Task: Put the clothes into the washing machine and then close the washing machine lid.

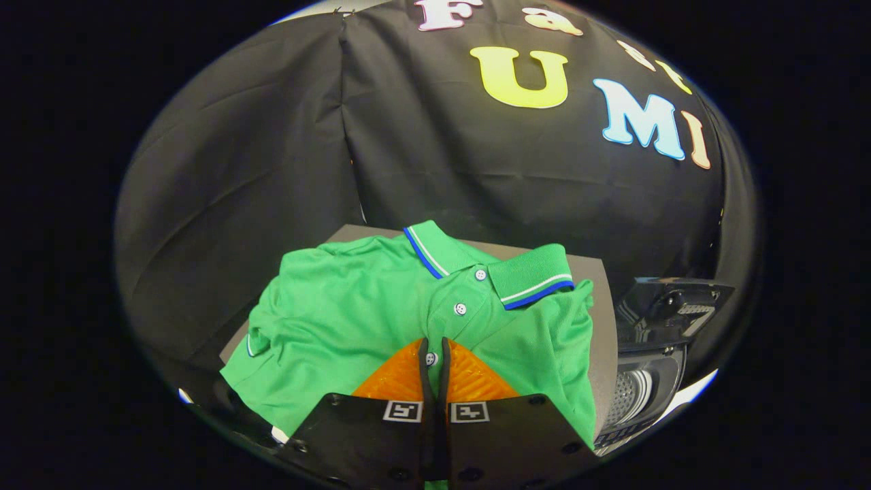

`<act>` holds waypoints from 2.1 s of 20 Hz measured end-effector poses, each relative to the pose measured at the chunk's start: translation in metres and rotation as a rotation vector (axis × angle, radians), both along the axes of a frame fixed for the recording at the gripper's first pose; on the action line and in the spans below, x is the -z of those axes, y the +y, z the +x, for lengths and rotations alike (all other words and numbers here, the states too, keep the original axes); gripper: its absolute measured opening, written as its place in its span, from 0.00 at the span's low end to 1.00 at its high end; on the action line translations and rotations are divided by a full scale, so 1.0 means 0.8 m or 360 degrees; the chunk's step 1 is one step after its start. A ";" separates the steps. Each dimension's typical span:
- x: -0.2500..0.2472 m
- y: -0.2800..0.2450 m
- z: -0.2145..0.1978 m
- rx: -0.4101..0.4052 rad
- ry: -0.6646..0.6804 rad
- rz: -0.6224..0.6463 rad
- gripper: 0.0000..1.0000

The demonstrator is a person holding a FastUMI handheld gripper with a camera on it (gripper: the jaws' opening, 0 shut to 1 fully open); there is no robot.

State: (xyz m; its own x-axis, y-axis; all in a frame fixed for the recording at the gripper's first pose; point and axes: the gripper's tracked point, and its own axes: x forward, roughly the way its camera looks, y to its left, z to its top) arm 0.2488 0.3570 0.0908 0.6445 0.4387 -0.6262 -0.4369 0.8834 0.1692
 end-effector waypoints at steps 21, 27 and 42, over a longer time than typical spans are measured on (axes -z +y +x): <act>-0.217 -0.115 0.031 0.0093 -0.0445 0.0251 0.01; -0.219 -0.208 0.039 0.0248 -0.0491 0.0173 0.01; -0.193 -0.419 0.040 0.0676 -0.0480 0.0065 0.01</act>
